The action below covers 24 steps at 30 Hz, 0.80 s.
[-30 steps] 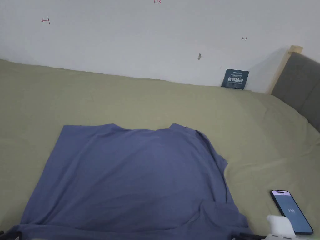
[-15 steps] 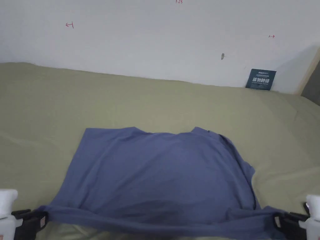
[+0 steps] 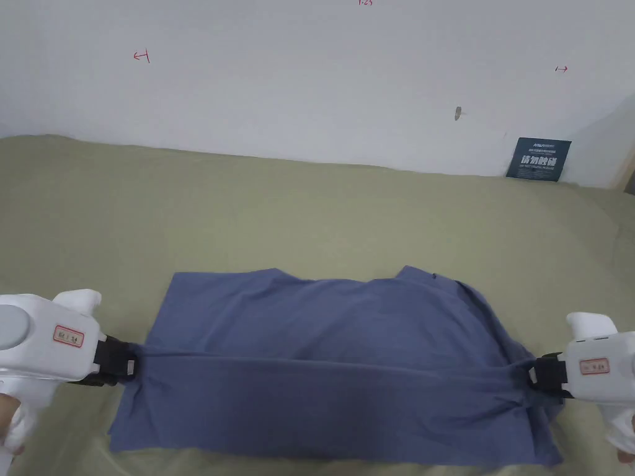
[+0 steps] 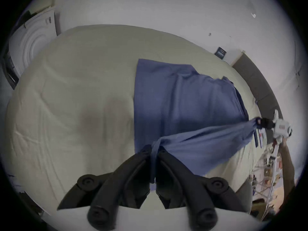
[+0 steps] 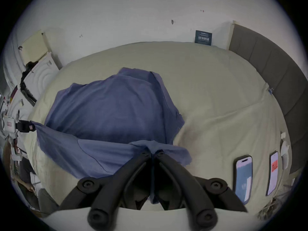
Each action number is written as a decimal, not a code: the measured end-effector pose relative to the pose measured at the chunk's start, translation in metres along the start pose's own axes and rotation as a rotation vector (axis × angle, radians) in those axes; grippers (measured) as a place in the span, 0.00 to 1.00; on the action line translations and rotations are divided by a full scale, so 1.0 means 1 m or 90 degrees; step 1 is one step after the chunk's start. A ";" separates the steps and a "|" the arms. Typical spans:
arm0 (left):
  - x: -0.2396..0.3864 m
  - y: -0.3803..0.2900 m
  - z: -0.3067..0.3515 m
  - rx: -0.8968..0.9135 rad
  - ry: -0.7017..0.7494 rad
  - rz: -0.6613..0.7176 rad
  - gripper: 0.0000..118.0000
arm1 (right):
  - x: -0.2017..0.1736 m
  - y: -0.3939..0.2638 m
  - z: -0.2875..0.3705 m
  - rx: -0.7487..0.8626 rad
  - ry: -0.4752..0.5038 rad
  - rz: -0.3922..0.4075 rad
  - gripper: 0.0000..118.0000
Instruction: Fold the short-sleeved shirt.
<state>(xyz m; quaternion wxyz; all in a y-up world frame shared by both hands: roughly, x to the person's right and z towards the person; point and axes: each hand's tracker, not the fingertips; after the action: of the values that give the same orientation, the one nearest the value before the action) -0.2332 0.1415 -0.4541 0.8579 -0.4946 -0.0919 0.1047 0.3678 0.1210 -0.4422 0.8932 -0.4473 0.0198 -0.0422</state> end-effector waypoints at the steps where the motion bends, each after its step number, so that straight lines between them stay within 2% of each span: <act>1: 0.001 0.000 -0.005 0.011 0.014 -0.004 0.82 | 0.003 -0.002 -0.006 0.000 0.008 -0.009 0.79; 3: 0.005 -0.001 -0.009 0.016 0.072 0.018 0.81 | 0.008 -0.008 -0.009 0.004 0.001 -0.031 0.68; 4: -0.013 0.000 -0.011 0.023 0.069 0.020 0.74 | 0.010 -0.011 -0.009 0.010 -0.004 -0.041 0.63; 5: -0.015 -0.004 -0.005 0.035 0.052 0.017 0.62 | 0.017 -0.019 0.000 0.028 0.008 -0.053 0.51; 6: -0.015 -0.010 0.005 0.053 0.035 0.019 0.36 | 0.022 -0.025 0.010 0.065 0.047 -0.064 0.30; 7: -0.012 -0.016 0.014 0.064 0.039 0.013 0.04 | 0.025 -0.028 0.019 0.095 0.064 -0.070 0.04; 9: 0.001 -0.037 0.038 0.096 0.060 -0.010 0.00 | 0.028 -0.040 0.042 0.135 0.050 -0.067 0.00; 13: 0.002 -0.071 0.065 0.167 0.102 -0.034 0.00 | 0.011 -0.063 0.082 0.182 0.014 -0.026 0.00; 14: 0.004 -0.079 0.073 0.163 0.085 -0.029 0.00 | 0.006 -0.070 0.090 0.181 0.009 -0.013 0.00; 20: -0.001 -0.135 0.065 0.150 0.065 -0.030 0.01 | -0.004 -0.119 0.109 0.184 0.023 0.003 0.00; 21: -0.002 -0.137 0.058 0.134 0.060 -0.025 0.07 | -0.004 -0.124 0.107 0.167 0.028 -0.002 0.00; 23: -0.005 -0.133 0.045 0.119 0.056 -0.021 0.53 | -0.008 -0.127 0.106 0.152 0.018 0.001 0.00; 24: 0.011 -0.132 0.047 0.115 0.059 -0.021 0.66 | -0.009 -0.130 0.105 0.148 0.014 0.003 0.00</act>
<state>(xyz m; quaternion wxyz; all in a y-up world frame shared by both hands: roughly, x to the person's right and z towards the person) -0.2232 0.1191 -0.3153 0.9037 -0.4183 -0.0507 0.0755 0.3594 0.1278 -0.2752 0.9389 -0.3401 0.0257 -0.0468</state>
